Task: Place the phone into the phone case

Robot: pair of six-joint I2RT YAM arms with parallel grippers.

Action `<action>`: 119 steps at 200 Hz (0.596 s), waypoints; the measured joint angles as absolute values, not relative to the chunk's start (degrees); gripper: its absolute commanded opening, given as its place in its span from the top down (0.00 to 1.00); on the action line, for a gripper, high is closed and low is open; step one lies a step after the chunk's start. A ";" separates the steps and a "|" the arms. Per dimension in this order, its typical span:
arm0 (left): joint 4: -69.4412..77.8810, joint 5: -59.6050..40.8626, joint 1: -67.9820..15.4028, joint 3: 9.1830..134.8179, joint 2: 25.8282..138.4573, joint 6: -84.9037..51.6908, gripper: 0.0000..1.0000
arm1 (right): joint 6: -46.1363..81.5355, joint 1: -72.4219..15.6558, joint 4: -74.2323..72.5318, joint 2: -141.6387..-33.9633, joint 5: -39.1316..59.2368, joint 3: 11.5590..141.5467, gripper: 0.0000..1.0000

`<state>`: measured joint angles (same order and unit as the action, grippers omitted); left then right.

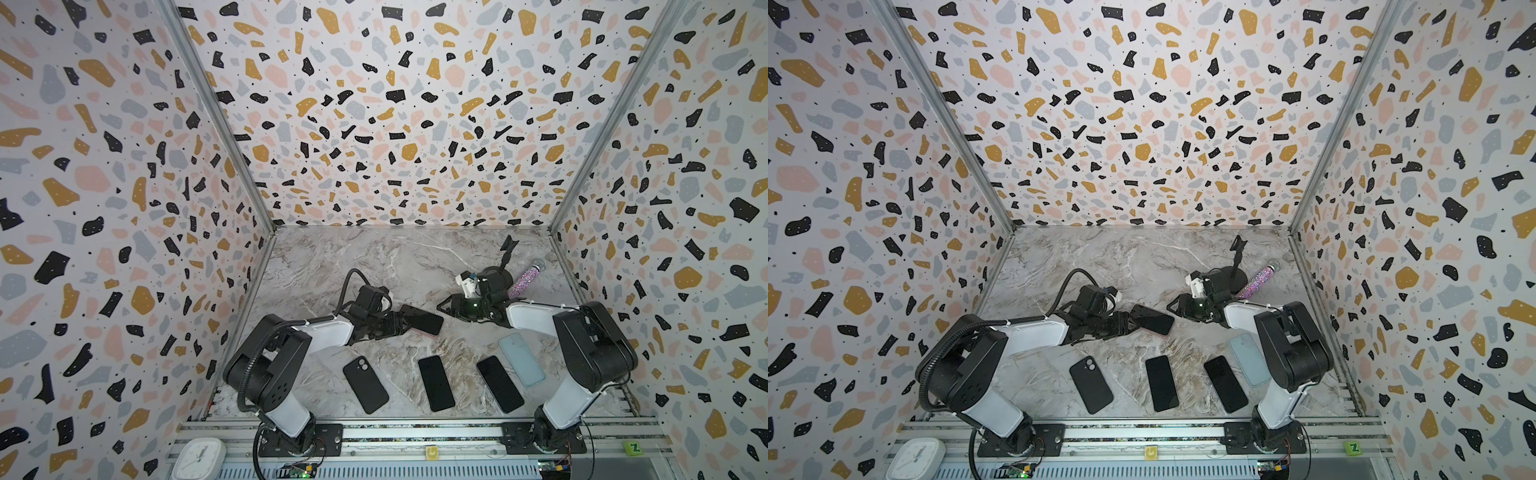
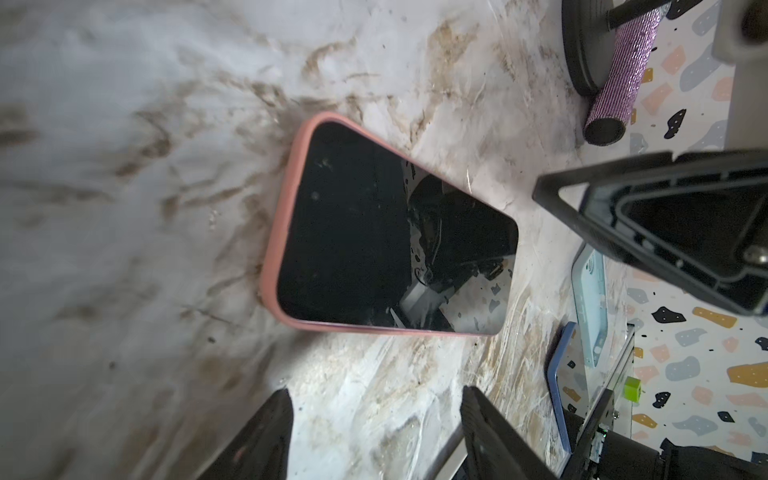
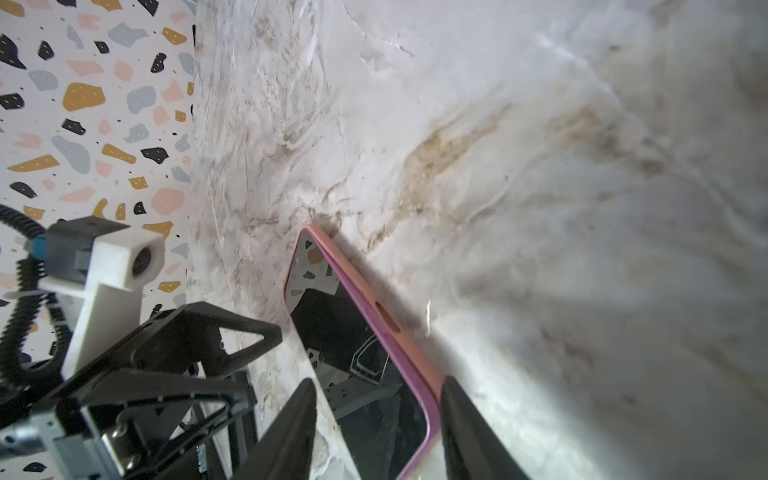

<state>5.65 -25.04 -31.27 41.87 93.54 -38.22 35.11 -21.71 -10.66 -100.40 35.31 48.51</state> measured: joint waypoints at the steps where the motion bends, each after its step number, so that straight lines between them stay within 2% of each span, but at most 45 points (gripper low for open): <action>1: 5.67 -25.04 -31.29 41.87 93.58 -38.22 0.35 | 35.03 -21.71 -10.66 -100.55 35.33 48.58 0.50; 33: 7.29 -25.45 -31.94 43.18 96.42 -38.74 0.38 | 32.49 -21.93 -9.41 -103.22 36.23 49.01 0.49; 119: 8.58 -26.11 -31.90 52.31 105.30 -38.65 0.48 | 31.22 -24.21 -9.39 -101.60 37.36 46.50 0.58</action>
<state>8.58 -26.11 -31.90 52.31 105.30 -38.65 31.22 -24.21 -9.39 -101.60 37.36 46.50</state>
